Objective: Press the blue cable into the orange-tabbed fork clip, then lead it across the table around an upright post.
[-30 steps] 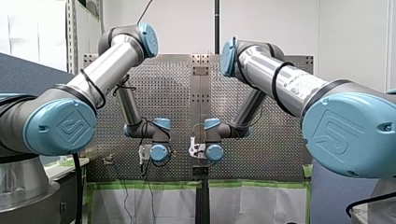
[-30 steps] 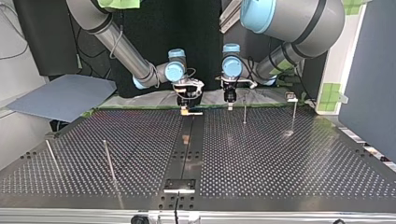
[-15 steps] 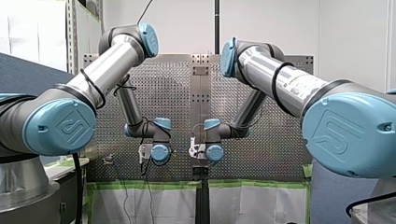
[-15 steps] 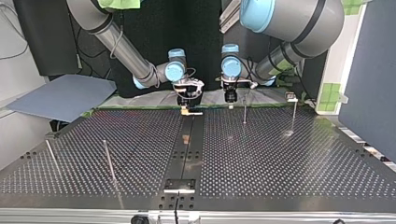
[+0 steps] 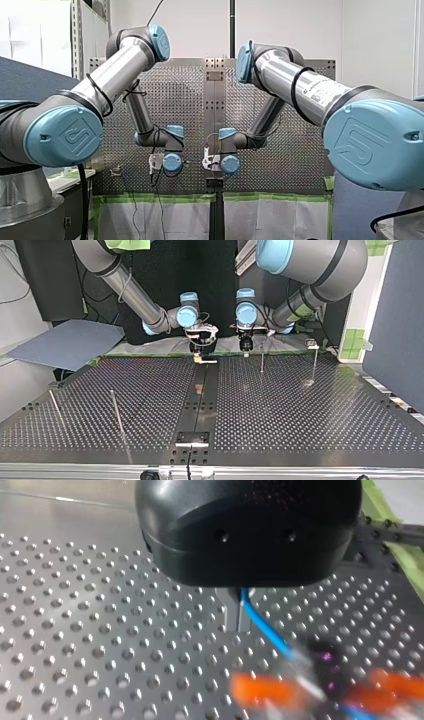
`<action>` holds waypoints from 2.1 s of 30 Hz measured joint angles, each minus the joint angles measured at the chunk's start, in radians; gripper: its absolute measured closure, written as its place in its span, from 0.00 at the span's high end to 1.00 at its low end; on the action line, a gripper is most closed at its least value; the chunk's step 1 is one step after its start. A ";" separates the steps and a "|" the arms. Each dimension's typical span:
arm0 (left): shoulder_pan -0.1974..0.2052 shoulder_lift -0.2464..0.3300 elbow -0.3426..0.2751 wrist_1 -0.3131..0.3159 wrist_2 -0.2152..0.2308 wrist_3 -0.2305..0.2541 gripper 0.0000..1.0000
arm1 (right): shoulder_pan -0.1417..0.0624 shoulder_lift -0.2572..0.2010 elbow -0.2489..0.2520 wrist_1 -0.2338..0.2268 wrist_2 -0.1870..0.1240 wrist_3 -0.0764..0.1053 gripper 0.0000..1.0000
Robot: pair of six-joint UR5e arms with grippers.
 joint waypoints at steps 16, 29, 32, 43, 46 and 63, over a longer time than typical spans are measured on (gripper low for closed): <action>-0.026 0.064 0.066 -0.126 -0.008 -0.008 0.01 | -0.019 -0.080 0.000 0.079 0.005 0.000 0.00; -0.042 0.173 0.066 -0.235 -0.020 -0.043 0.01 | -0.030 -0.194 0.000 0.140 0.002 -0.009 0.00; -0.045 0.199 0.067 -0.261 -0.020 -0.055 0.01 | -0.030 -0.221 0.000 0.155 0.001 -0.013 0.00; -0.042 0.286 0.077 -0.346 -0.020 -0.094 0.01 | -0.025 -0.311 0.000 0.208 -0.001 -0.030 0.00; -0.041 0.312 0.097 -0.372 -0.020 -0.108 0.01 | -0.026 -0.337 0.000 0.221 -0.001 -0.034 0.00; -0.060 0.461 0.243 -0.520 -0.046 -0.131 0.01 | -0.034 -0.464 0.000 0.239 -0.001 -0.040 0.00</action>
